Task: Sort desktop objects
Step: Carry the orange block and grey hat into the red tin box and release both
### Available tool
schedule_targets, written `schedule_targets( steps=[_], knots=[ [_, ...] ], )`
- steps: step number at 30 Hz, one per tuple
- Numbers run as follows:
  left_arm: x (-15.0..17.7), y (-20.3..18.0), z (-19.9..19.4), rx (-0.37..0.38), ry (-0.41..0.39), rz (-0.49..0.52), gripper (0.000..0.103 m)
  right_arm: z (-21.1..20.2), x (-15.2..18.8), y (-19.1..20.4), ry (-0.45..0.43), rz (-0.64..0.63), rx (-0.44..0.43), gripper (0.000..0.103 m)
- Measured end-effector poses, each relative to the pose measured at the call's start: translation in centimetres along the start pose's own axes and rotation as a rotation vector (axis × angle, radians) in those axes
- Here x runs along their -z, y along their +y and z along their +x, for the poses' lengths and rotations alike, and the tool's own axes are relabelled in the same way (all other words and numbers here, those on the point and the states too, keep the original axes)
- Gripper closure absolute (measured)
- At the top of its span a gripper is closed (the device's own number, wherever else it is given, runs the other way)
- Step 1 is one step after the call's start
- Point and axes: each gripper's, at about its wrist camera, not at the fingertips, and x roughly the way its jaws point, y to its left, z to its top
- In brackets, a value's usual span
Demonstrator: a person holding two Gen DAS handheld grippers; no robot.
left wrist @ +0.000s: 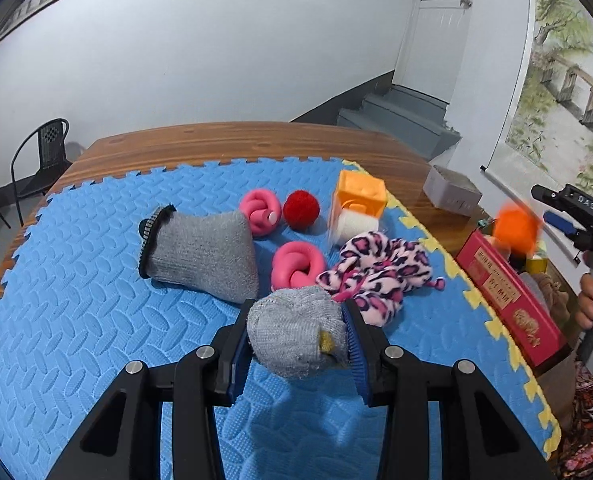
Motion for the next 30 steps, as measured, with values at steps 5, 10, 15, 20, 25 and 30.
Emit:
schedule_targets(
  steps=[5,10,15,20,25,30],
  knots=[
    [-0.3,-1.8,-0.8,0.029,-0.018,0.012,0.06,-1.0,0.5,-1.1,-0.021,0.036,-0.007,0.031],
    [-1.0,-7.1,-0.5,0.122,0.005,0.091,0.06,-2.6,0.9,-2.9,-0.074,0.073,-0.003,0.031],
    [-1.6,-12.7,0.0,0.224,0.034,0.18,0.06,-5.5,1.3,-5.7,-0.138,0.099,0.022,0.031],
    [-1.7,-18.0,0.9,0.311,0.072,0.257,0.06,-7.6,2.1,-8.9,-0.172,0.13,0.075,0.031],
    [-1.1,-22.9,2.3,0.382,0.12,0.321,0.06,-9.2,2.6,-12.4,-0.188,0.186,0.124,0.031],
    [-0.5,-27.8,3.7,0.452,0.169,0.386,0.06,-10.5,3.0,-15.1,-0.194,0.23,0.163,0.031]
  ],
)
